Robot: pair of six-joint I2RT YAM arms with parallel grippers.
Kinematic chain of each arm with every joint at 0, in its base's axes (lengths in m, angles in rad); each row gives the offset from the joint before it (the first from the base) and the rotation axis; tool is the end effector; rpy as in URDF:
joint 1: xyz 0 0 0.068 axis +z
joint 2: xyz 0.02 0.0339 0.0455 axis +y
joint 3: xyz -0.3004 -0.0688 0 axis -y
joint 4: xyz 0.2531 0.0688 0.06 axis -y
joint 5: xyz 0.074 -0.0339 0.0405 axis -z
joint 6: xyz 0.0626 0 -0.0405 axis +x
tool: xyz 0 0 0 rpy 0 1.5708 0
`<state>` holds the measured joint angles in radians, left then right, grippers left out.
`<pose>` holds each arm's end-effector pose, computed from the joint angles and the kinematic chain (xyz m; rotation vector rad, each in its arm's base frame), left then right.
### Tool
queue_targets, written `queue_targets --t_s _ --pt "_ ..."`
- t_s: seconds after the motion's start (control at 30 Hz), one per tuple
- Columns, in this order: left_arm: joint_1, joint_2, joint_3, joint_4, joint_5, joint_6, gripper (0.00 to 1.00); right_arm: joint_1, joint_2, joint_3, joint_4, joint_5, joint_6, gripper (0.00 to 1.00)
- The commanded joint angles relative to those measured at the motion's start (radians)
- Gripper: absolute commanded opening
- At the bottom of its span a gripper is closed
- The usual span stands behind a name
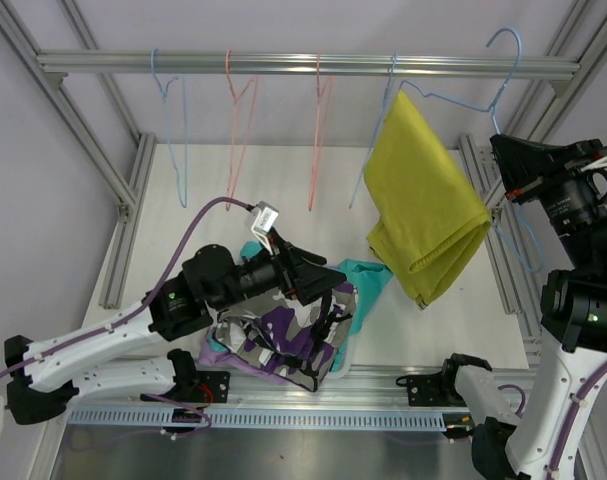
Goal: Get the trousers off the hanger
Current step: Pick up the hanger from the clothesline.
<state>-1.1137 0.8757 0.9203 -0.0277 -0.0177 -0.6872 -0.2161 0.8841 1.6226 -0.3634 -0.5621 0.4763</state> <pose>0.0956 -0.1919 0.4177 0.3520 1.6992 -1.3733 0.0994 0.0123 0.6071 -0.0698 1.2734 0.5598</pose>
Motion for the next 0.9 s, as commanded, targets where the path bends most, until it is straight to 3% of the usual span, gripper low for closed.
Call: queue_targets --t_s 0.0,0.27,0.87 --pt "-0.017 0.049 0.029 0.097 0.071 -0.064 0.91 -0.002 -0.039 0.12 0.107 0.057 -0.018 0.0" --pt "-0.06 0.105 0.048 0.124 0.045 -0.061 0.91 0.004 -0.028 0.146 0.075 0.045 -0.033 0.0" --pt "-0.095 0.14 0.061 0.104 -0.014 -0.04 0.93 0.004 -0.123 -0.018 0.121 -0.019 0.036 0.0"
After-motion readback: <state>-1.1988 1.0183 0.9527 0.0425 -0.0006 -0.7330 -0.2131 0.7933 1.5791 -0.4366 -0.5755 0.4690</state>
